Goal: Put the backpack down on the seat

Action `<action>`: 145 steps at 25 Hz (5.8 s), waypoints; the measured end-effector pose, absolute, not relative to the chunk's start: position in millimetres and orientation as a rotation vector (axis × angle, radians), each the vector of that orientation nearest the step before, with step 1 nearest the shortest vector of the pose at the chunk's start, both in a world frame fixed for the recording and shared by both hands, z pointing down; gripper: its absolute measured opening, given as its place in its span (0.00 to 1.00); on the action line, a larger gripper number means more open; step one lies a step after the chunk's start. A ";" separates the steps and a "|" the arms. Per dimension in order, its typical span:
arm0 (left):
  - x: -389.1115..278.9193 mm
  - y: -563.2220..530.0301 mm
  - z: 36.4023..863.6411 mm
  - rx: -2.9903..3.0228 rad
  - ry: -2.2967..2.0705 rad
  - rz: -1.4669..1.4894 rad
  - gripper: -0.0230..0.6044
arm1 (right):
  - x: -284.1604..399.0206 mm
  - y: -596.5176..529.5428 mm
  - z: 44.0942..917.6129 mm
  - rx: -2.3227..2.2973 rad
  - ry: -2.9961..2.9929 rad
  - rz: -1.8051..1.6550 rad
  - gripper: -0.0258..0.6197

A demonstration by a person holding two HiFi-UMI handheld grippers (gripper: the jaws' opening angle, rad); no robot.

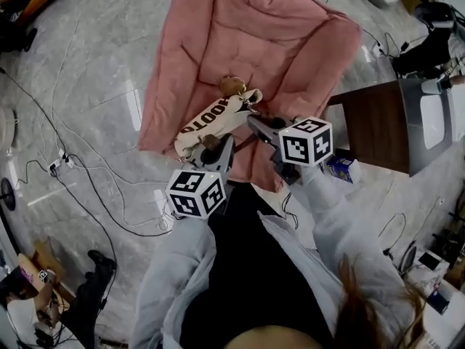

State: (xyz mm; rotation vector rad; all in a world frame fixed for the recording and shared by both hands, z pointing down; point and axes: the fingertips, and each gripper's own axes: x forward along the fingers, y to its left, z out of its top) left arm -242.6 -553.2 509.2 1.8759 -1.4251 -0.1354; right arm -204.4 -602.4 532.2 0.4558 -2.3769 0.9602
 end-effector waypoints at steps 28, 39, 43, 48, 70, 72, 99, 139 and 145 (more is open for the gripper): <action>-73.5 -414.3 583.3 1.723 -1.140 -0.112 0.06 | -34.2 -464.0 601.7 0.647 -2.186 1.005 0.05; 1.2 -376.0 652.4 1.559 -1.263 -0.138 0.06 | 43.5 -427.7 657.2 0.526 -2.192 0.985 0.05; 20.2 -368.2 676.2 1.527 -1.289 -0.164 0.06 | 65.6 -418.6 679.4 0.502 -2.172 0.969 0.05; 30.0 -360.5 693.9 1.513 -1.348 -0.129 0.06 | 78.6 -412.8 698.3 0.527 -2.161 1.010 0.05; -7.9 -300.6 704.8 1.412 -1.466 0.043 0.66 | 78.7 -386.5 700.5 0.775 -2.140 1.205 0.81; -8.5 -297.5 696.0 1.430 -1.470 0.041 0.66 | 75.5 -382.7 693.3 0.779 -2.162 1.231 0.81; -33.1 -316.6 508.1 1.829 -1.710 0.011 0.66 | 96.0 -377.3 507.0 0.722 -2.627 1.002 0.78; -52.0 -295.8 435.2 2.028 -1.989 0.015 0.06 | 131.4 -381.9 453.2 0.975 -2.771 0.457 0.05; -55.3 -296.4 440.8 2.010 -1.992 0.020 0.06 | 124.3 -382.3 454.9 0.940 -2.764 0.449 0.05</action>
